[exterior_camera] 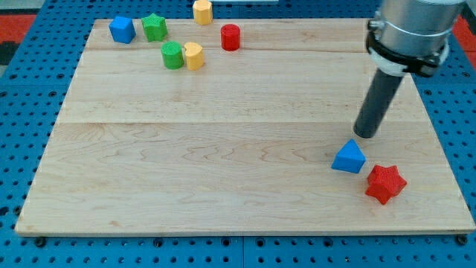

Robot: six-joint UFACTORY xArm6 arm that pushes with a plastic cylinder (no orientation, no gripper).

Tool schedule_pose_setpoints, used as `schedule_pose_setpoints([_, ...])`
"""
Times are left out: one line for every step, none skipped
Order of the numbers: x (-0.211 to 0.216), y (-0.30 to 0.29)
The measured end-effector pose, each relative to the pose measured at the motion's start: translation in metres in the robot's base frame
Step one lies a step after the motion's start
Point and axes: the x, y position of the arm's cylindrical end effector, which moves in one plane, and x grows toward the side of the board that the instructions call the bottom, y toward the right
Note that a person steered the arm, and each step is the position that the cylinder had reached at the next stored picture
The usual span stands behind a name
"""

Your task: Point your arm to the red circle

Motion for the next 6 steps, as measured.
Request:
schedule_pose_setpoints([0.033, -0.012])
schedule_pose_setpoints([0.038, -0.031])
schedule_pose_setpoints([-0.01, -0.024])
schedule_pose_setpoints([-0.102, -0.046])
schedule_pose_setpoints([-0.208, -0.066])
schedule_pose_setpoints([-0.239, -0.127])
